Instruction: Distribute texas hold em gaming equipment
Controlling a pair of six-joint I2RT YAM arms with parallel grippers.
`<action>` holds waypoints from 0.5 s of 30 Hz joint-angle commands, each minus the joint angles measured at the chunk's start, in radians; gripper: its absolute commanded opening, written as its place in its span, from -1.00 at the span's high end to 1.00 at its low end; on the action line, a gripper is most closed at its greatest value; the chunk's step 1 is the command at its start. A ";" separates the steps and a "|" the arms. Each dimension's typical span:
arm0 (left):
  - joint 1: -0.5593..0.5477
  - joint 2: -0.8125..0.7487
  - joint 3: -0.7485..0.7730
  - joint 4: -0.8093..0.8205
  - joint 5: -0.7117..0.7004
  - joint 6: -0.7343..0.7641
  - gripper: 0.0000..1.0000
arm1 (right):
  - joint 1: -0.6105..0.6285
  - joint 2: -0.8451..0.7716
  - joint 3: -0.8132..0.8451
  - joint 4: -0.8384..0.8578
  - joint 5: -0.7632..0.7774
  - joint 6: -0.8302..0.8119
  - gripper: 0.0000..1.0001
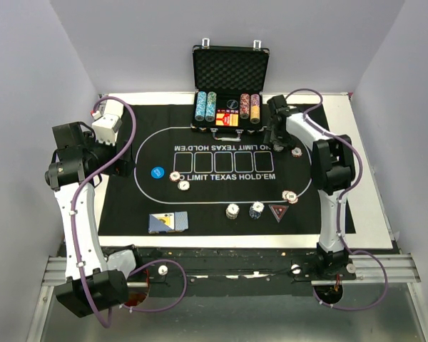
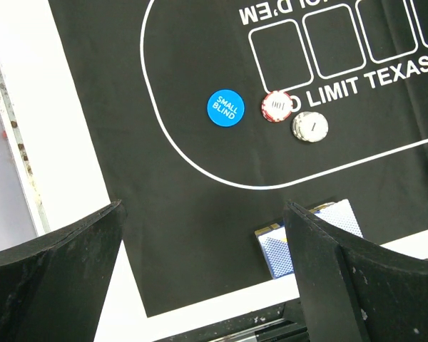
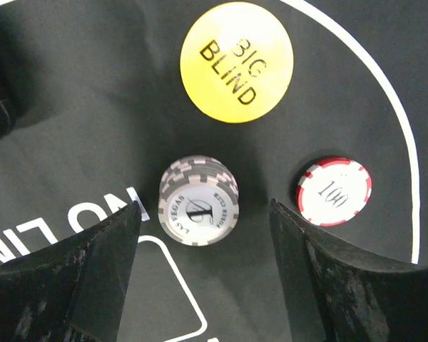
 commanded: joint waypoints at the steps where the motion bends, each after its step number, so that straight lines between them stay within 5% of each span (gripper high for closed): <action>1: 0.005 -0.020 0.009 -0.012 -0.005 0.008 -0.98 | 0.011 -0.120 -0.052 0.006 0.006 0.020 -0.64; 8: 0.006 -0.024 0.007 -0.014 0.002 0.005 -0.98 | 0.212 -0.365 -0.215 0.024 0.027 0.016 -0.84; 15: 0.006 -0.021 0.001 -0.014 -0.001 0.011 -0.98 | 0.439 -0.537 -0.428 0.081 -0.176 -0.042 -0.94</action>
